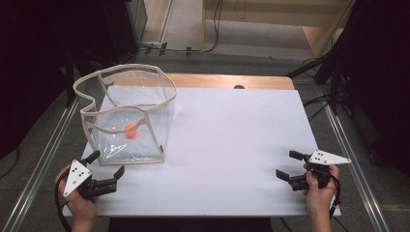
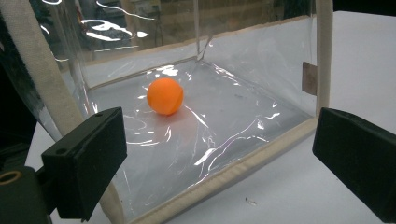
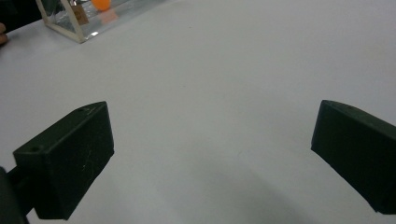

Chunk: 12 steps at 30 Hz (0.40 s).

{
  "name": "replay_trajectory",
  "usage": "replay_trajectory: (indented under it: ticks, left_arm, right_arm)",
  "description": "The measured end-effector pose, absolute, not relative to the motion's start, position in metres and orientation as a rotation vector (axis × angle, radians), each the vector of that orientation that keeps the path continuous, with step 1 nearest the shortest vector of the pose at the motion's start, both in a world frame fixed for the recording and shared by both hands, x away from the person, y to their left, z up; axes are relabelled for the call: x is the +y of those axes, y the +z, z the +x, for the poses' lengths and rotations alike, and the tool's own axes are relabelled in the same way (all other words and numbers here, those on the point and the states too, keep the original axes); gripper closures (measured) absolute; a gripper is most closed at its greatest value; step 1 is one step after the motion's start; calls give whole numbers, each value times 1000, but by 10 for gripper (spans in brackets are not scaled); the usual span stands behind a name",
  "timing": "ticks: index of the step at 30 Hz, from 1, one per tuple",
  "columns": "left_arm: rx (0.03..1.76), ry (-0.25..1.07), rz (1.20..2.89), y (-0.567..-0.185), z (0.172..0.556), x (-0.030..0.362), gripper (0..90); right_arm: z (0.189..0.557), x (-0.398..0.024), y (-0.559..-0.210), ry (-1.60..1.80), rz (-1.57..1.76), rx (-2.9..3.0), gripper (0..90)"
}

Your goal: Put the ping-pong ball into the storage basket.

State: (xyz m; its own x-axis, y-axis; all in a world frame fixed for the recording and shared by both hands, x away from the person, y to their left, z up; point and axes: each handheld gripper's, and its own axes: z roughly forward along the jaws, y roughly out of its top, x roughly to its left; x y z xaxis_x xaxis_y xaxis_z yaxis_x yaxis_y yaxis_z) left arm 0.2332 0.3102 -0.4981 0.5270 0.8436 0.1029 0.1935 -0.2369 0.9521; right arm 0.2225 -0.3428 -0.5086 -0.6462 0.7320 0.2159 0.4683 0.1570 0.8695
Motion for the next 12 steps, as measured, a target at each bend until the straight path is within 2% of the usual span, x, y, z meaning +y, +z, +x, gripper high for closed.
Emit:
replay_trajectory:
  ticks: [12]
  left_arm:
    - [880, 785, 1726, -498, 233, 310, 36]
  right_arm:
    - [224, -343, -511, 1477, 1163, 2181, 0]
